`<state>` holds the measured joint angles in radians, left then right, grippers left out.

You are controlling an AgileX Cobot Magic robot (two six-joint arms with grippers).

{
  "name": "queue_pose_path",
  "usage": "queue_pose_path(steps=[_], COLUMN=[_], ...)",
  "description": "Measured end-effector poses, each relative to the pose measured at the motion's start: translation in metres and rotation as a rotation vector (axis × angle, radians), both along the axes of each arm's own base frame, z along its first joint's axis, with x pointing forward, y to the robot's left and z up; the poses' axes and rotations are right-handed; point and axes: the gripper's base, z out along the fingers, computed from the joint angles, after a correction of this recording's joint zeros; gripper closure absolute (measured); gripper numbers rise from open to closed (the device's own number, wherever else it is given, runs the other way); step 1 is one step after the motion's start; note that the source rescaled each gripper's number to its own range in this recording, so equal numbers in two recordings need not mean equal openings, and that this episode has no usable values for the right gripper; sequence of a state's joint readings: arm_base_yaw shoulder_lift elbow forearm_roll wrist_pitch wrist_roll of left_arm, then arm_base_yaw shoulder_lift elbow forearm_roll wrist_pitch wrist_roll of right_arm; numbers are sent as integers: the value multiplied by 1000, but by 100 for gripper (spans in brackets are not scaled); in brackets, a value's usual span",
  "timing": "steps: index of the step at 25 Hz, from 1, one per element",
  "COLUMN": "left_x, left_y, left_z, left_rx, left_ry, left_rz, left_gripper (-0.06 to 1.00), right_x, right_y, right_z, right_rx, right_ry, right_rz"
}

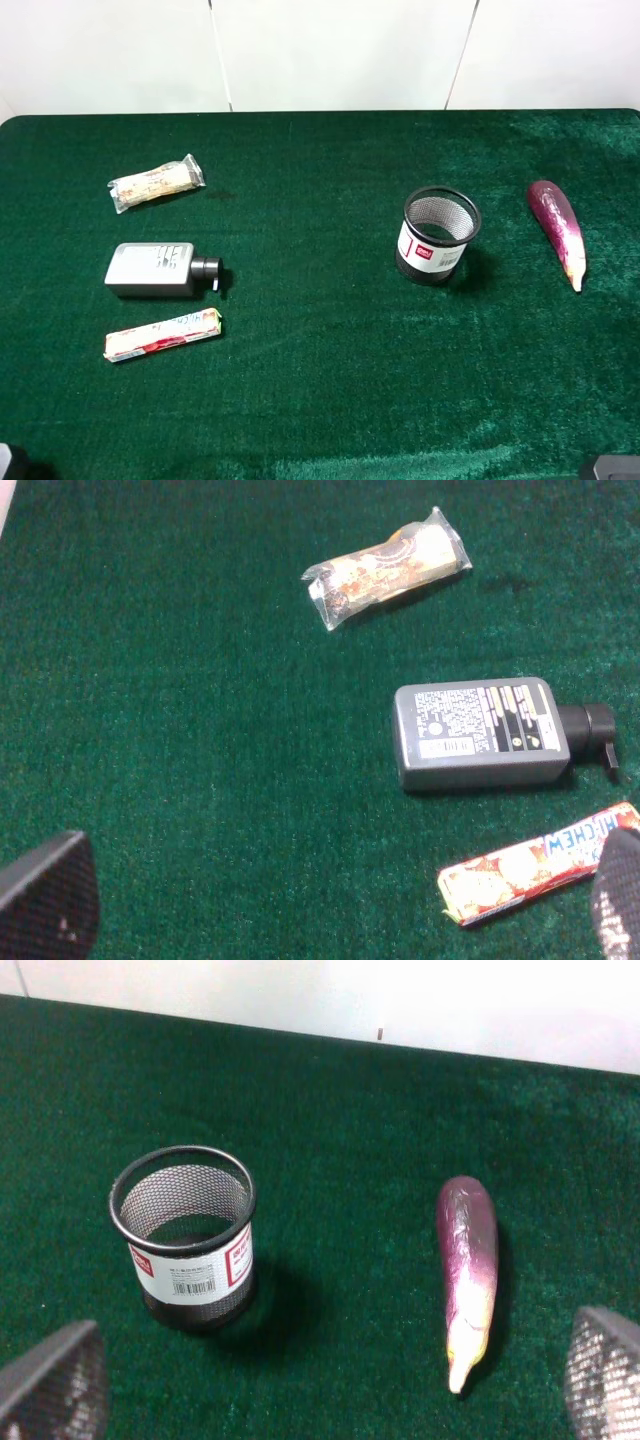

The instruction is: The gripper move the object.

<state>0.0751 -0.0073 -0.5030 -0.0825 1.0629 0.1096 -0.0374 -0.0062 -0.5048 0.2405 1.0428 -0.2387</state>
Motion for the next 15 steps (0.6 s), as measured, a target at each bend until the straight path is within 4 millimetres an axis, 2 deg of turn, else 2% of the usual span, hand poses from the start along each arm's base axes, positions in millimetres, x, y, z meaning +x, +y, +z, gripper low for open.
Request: queue_pose_path(steps=[15], left_x=[0], left_y=[0], left_z=[0], left_rx=[0], left_ry=[-1], left_rz=[0], left_gripper=[-6], right_x=[0], right_y=[0], right_z=[0], right_rx=[0], right_ry=[0], right_rz=[0])
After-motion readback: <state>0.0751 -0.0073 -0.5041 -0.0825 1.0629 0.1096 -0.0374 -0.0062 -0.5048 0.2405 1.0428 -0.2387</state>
